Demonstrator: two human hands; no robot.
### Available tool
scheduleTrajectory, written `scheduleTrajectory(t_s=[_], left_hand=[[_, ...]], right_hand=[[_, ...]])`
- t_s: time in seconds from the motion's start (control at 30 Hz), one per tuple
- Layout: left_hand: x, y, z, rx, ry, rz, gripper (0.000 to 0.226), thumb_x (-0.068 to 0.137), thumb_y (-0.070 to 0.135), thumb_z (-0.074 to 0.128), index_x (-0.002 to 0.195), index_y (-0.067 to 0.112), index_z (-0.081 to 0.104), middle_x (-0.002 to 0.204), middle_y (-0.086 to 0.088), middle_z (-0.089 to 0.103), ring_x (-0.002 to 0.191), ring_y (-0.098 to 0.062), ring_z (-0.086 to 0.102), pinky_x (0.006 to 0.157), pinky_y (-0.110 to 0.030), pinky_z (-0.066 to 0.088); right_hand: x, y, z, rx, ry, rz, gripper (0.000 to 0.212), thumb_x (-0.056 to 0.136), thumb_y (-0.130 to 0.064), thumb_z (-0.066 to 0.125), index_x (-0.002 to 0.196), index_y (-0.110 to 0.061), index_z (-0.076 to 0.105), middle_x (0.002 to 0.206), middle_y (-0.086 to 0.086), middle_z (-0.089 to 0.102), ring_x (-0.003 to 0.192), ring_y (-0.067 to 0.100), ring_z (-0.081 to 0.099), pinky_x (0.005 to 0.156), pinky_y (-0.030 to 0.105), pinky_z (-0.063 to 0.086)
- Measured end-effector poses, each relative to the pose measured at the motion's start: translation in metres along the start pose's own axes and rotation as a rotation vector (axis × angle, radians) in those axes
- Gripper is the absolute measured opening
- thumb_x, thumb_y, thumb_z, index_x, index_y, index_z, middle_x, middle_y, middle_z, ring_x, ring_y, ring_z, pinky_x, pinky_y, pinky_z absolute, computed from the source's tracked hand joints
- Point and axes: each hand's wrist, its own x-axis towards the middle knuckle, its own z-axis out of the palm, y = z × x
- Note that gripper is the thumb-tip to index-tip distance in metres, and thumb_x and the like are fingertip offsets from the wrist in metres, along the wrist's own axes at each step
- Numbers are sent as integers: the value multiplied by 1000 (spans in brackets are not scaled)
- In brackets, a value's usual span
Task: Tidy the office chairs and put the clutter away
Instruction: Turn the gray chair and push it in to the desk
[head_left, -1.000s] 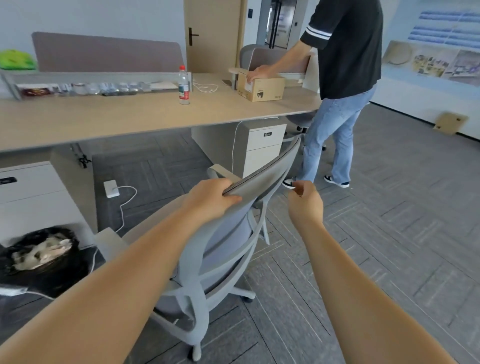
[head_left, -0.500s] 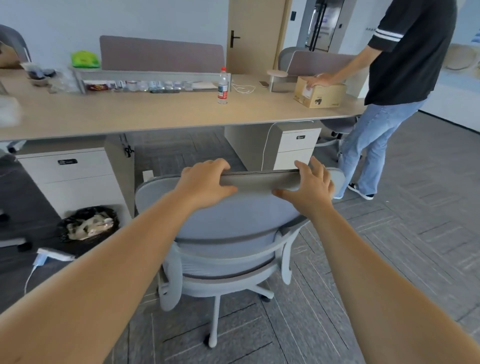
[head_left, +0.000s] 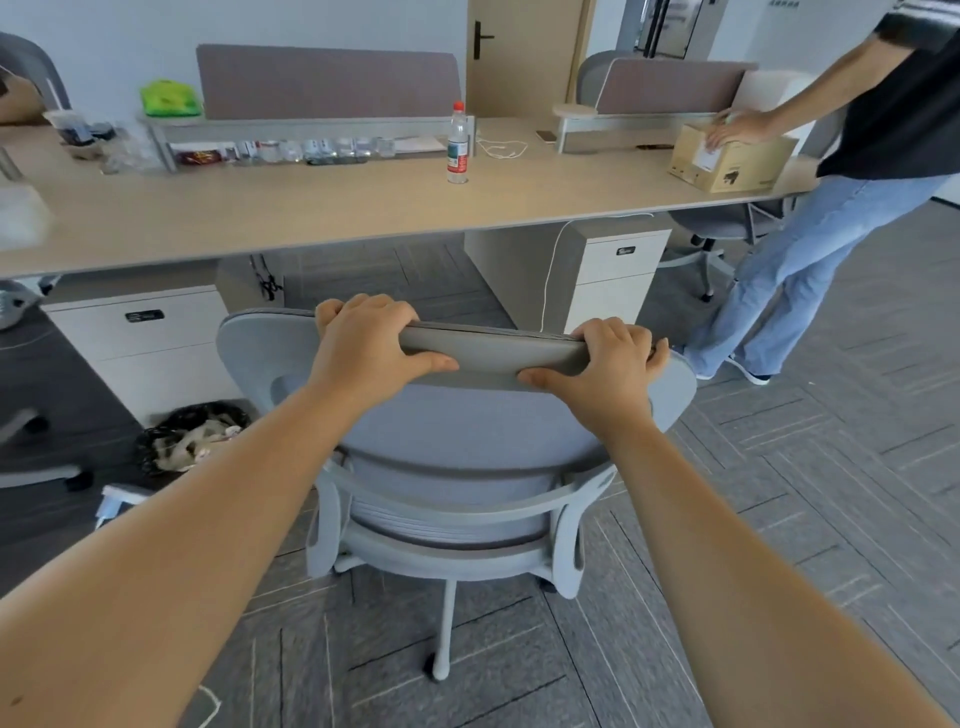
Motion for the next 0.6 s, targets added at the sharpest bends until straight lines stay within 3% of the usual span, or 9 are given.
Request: scheduleTrajectory(t_s=[0.1, 0.17, 0.37, 0.6], left_hand=[[8, -4, 5, 13, 14, -5, 56, 68, 50, 68, 98, 4, 63, 97, -11, 64, 101, -29, 53, 91, -37, 23], [14, -9, 7, 6, 27, -10, 54, 69, 49, 68, 98, 4, 63, 97, -12, 64, 101, -29, 52, 90, -36, 23], [51, -40, 11, 2, 0, 35, 51, 71, 43, 69, 102, 4, 60, 101, -11, 64, 104, -27, 51, 78, -26, 12], [116, -62, 36, 17, -30, 48, 50, 73, 47, 65, 98, 4, 58, 94, -7, 58, 99, -28, 49, 89, -34, 22]], right_hand=[[16, -1, 5, 5, -17, -18, 58, 63, -51, 73, 100, -9, 56, 98, -1, 46, 121, 28, 35, 115, 48, 0], [27, -3, 10, -11, -39, -32, 59, 64, -52, 72, 101, -9, 56, 104, 4, 51, 121, 28, 36, 115, 49, 3], [65, -13, 32, -29, -38, -90, 59, 65, -58, 68, 100, -11, 55, 95, -3, 41, 113, 27, 39, 108, 41, 16], [132, -15, 57, -34, -15, -101, 60, 64, -54, 71, 99, -8, 56, 108, 9, 56, 113, 28, 39, 104, 38, 18]])
